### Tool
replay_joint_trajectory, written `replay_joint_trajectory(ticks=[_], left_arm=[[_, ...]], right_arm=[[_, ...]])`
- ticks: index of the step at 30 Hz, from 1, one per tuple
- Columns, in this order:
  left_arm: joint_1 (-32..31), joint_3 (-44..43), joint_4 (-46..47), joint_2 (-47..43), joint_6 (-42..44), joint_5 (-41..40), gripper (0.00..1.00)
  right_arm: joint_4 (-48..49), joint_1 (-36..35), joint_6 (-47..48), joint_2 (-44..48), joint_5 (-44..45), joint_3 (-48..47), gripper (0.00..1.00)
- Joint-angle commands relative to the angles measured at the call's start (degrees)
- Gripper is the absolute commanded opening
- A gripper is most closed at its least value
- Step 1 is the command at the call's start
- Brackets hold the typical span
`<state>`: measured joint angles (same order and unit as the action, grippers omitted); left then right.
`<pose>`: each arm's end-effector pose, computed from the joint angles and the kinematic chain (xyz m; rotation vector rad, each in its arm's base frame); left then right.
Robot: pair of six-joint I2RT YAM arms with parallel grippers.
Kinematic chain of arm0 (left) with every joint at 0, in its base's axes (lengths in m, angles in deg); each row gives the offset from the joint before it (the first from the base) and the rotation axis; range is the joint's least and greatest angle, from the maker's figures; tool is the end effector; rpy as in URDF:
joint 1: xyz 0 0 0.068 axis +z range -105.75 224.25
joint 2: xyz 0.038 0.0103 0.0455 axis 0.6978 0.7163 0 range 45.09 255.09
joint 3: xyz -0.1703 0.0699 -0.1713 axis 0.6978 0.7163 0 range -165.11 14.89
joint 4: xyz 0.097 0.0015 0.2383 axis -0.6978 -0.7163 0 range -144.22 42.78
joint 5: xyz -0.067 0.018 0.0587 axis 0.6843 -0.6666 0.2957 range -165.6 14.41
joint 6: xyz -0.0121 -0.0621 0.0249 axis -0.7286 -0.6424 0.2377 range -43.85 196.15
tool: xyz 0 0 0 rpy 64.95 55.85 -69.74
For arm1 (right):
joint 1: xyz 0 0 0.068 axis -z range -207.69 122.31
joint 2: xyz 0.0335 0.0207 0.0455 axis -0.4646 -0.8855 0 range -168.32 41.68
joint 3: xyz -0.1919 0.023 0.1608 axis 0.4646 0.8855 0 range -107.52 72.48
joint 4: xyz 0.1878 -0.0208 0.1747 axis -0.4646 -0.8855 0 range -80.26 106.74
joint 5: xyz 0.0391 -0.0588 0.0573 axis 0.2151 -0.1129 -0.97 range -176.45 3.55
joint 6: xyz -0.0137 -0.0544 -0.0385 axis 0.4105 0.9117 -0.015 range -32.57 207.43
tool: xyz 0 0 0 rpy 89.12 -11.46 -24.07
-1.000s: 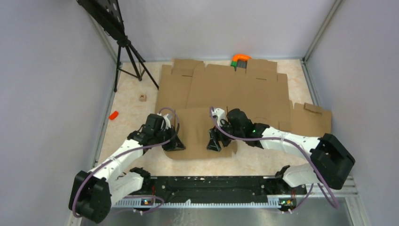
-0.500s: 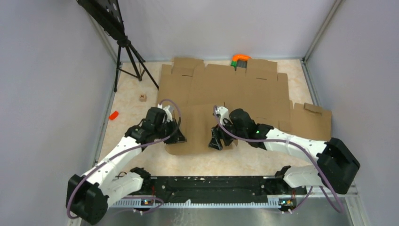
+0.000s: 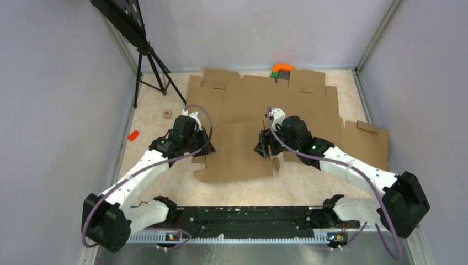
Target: Fold the paper box
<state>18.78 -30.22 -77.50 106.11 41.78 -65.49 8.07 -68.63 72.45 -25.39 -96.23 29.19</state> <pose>0.2117 -0.1115 0.2246 -0.1044 2.4757 -0.6863 0.2039 0.1893 0.2255 -0.6008 2.1408 0.7398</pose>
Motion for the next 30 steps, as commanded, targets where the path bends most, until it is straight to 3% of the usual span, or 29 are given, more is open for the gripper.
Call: replay_joint_trajectory(ticks=[1,6,14,19,21,24,30], left_arm=[[0.32,1.31,4.31,4.49,1.16,-2.29,0.21],[0.27,0.46,2.73,8.72,2.22,0.02,0.19],[0.59,0.99,-1.68,-2.08,2.96,-7.41,0.24],[1.82,6.07,0.07,-7.36,0.22,-11.42,0.55],[3.19,8.84,2.25,-8.16,-1.13,-10.56,0.64],[5.56,12.36,5.01,-7.68,-2.59,-5.03,0.64],[7.05,16.61,10.91,-5.69,-5.65,2.29,0.58]], right_arm=[[0.61,0.42,-1.43,-4.08,2.43,-1.01,0.64],[-1.83,0.78,-1.52,-7.59,2.24,-3.26,0.64],[-3.43,3.57,-0.39,-1.42,4.24,-2.26,0.68],[-0.73,9.34,-1.91,-1.28,-1.80,1.60,0.90],[2.11,11.29,-3.56,-1.59,-5.32,3.93,0.92],[4.57,13.01,-5.02,-3.72,-9.77,5.42,0.93],[10.22,13.79,-7.43,-6.59,-14.80,9.09,0.79]])
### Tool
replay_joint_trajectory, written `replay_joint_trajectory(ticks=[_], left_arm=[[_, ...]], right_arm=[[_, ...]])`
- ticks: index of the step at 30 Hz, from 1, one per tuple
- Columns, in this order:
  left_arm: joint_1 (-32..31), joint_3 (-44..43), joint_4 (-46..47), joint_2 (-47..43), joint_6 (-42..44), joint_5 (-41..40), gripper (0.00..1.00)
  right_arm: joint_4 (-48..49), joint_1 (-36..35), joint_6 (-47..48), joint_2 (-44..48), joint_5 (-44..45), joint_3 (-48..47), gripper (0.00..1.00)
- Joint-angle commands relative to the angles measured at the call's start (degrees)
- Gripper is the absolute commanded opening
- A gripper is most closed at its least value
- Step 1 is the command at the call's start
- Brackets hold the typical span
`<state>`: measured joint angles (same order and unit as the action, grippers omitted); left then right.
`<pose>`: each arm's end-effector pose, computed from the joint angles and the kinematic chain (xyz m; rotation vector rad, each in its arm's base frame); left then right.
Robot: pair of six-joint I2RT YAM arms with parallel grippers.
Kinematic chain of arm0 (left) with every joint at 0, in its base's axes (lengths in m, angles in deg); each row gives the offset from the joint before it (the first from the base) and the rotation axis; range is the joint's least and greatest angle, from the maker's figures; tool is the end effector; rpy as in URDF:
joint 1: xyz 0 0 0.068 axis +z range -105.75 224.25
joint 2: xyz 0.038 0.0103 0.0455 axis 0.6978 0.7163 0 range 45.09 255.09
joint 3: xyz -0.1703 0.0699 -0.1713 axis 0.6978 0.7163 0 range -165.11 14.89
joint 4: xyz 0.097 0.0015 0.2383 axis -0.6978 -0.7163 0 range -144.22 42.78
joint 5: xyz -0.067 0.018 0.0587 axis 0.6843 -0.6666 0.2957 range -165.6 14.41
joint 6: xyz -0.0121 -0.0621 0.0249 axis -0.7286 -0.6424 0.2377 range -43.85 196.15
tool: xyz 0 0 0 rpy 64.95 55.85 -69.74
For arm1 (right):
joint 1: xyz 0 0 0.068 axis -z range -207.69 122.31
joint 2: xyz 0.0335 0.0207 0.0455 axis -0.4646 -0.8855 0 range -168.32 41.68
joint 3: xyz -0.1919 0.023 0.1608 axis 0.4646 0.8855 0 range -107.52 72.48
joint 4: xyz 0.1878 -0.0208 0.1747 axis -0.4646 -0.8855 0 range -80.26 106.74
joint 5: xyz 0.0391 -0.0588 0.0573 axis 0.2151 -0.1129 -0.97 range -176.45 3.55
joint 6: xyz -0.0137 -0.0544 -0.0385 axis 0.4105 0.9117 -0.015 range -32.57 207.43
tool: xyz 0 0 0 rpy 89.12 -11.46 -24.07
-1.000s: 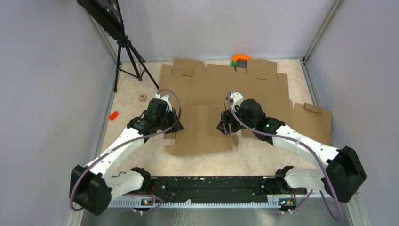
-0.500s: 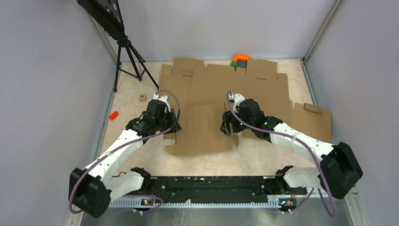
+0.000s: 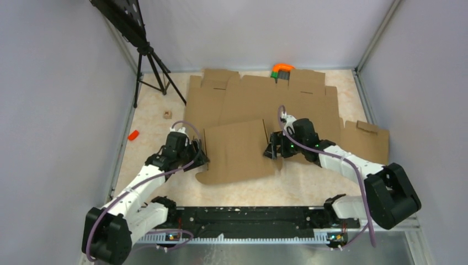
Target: Fold the paper box
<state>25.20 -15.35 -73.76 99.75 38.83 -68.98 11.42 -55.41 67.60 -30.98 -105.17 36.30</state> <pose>0.1915 -0.0728 0.1664 -0.3516 2.5140 -0.5542 0.2315 0.1416 0.1657 -0.3391 2.3626 0.7884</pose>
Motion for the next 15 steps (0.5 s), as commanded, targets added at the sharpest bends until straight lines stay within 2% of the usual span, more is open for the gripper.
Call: replay_joint_trajectory(ticks=[1,6,11,15], left_arm=[[0.72,2.33,8.43,0.79,-2.93,7.03,0.57],[0.68,2.77,12.48,2.81,-3.14,15.52,0.54],[0.68,0.40,12.32,5.82,-3.12,22.37,0.48],[0.69,-1.47,11.66,4.03,-4.00,26.23,0.46]], right_arm=[[8.46,0.63,-3.05,-0.99,-6.97,2.97,0.75],[14.40,0.66,-5.55,-1.99,-13.68,5.26,0.69],[15.32,0.66,-8.05,-1.63,-18.56,4.72,0.64],[12.74,0.65,-8.97,0.54,-20.80,3.73,0.60]])
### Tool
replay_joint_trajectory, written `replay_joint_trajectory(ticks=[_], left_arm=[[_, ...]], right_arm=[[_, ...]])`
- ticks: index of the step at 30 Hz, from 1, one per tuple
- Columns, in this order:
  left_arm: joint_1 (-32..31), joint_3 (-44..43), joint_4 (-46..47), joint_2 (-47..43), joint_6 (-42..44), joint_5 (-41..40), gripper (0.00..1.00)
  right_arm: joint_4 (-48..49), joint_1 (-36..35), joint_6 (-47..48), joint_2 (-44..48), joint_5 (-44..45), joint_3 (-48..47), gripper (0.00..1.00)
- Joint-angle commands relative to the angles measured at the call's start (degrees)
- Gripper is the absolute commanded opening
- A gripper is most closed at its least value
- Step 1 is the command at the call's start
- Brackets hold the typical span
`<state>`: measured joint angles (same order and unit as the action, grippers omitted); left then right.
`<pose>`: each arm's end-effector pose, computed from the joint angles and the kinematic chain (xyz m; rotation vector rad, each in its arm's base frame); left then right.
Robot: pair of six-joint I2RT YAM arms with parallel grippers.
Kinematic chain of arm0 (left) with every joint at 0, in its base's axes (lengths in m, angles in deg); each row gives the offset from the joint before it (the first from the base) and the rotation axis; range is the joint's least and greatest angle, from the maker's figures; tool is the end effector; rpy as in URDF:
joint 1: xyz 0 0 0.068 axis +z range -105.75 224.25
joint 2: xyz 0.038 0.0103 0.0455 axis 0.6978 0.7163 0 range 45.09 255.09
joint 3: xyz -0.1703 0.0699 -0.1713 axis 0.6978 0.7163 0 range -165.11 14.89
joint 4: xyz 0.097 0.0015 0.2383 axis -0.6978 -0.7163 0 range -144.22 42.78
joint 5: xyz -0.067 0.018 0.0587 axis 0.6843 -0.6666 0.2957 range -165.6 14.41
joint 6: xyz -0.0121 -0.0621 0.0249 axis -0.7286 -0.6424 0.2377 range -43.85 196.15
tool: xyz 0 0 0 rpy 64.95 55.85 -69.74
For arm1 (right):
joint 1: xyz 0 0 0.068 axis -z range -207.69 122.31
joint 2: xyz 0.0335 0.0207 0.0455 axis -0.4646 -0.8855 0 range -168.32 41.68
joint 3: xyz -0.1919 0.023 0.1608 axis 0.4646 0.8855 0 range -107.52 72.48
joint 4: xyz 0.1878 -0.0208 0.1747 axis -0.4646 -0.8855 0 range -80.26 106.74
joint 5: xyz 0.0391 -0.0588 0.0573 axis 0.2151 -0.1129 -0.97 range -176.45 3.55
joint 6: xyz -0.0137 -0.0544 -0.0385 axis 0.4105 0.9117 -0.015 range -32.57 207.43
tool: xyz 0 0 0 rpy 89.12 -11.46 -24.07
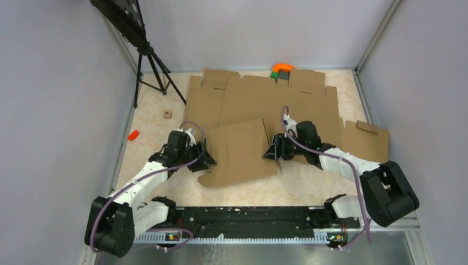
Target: Fold the paper box
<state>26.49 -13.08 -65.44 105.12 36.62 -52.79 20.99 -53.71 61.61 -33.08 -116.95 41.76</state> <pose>0.1977 -0.0856 0.1505 -0.3019 2.5620 -0.9008 0.2252 0.1409 0.1452 -0.3060 2.3610 1.0628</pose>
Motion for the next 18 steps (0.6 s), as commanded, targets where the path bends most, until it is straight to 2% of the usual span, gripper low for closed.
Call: replay_joint_trajectory(ticks=[1,8,12,15,18], left_arm=[[-0.57,-4.64,2.36,-1.95,-1.86,10.78,0.45],[-0.61,-12.22,-8.64,-3.66,-0.33,14.27,0.45],[-0.59,-13.72,-10.68,-4.94,0.68,13.94,0.44],[-0.61,-14.14,-10.34,-5.76,0.81,13.35,0.44],[-0.61,-13.21,-7.94,-6.41,2.19,9.97,0.52]], right_arm=[[1.36,-1.10,-2.94,3.62,-8.74,-2.23,0.60],[-16.39,-1.05,-4.62,5.26,-7.46,-8.85,0.61],[-23.07,-1.05,-4.48,6.44,-7.91,-10.95,0.60],[-25.94,-1.05,-3.24,8.05,-6.24,-11.78,0.69],[-25.47,-1.05,-3.30,9.49,-4.43,-11.26,0.77]])
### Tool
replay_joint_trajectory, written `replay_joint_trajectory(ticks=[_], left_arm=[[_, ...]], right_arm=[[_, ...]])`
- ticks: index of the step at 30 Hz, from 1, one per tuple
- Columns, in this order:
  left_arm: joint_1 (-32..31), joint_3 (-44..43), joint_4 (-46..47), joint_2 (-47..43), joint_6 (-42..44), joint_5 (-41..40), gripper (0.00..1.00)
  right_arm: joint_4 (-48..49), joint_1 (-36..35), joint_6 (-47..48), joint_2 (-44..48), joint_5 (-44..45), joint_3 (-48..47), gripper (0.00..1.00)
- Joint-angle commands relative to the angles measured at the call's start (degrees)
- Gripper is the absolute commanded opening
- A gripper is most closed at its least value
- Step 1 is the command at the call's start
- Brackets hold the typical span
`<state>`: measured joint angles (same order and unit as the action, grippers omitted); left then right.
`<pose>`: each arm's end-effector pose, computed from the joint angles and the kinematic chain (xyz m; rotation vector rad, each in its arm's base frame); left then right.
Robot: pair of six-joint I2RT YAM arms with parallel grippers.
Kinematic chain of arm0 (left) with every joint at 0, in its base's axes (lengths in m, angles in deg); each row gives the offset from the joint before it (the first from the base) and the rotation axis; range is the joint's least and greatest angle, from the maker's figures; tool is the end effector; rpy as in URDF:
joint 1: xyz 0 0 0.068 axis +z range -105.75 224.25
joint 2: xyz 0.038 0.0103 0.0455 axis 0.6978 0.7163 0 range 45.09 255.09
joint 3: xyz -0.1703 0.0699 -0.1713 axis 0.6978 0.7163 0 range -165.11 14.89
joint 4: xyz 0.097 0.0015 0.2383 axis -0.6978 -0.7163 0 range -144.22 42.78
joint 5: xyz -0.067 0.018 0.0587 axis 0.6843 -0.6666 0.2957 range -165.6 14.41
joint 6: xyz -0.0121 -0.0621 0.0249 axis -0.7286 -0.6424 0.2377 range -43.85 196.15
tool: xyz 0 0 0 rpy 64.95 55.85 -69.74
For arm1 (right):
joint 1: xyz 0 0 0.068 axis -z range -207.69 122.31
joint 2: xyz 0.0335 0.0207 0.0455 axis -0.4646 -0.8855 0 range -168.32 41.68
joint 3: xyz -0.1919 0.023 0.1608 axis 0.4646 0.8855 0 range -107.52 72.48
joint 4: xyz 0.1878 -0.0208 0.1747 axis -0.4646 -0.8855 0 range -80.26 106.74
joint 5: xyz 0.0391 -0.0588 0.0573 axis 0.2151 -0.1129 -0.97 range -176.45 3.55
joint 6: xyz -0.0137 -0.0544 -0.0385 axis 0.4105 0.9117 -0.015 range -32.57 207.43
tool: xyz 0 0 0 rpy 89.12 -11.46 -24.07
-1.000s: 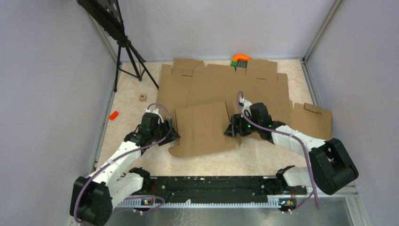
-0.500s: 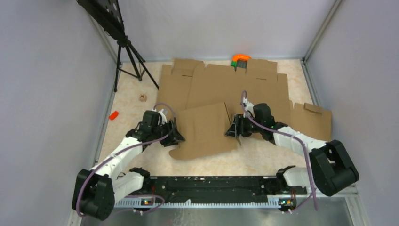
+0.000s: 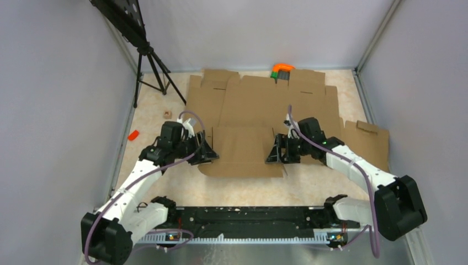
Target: Fold the paper box
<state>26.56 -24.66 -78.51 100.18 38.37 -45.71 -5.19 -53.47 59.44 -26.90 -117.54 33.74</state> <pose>0.1941 -0.0905 0.2167 -0.1767 2.5151 -1.0538 0.2083 0.1320 0.1760 -0.2000 2.5952 1.0489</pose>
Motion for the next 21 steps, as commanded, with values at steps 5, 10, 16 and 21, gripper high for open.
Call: replay_joint_trajectory(ticks=[5,10,16,21], left_arm=[[-0.64,-0.96,6.49,-0.18,4.27,-7.29,0.54],[-1.24,-6.21,-3.31,-3.70,7.91,-21.10,0.56],[-5.01,-6.19,-2.56,-5.49,6.73,-19.99,0.55],[-16.71,-6.80,5.15,-0.33,2.59,-19.24,0.53]], right_arm=[[1.41,-1.29,-1.16,3.13,-1.54,-1.36,0.86],[-2.34,-1.29,0.52,6.45,4.15,1.61,0.95],[-3.19,-1.30,-7.20,16.13,16.90,7.17,0.98],[-0.09,-1.29,-25.19,24.60,20.06,14.21,0.98]])
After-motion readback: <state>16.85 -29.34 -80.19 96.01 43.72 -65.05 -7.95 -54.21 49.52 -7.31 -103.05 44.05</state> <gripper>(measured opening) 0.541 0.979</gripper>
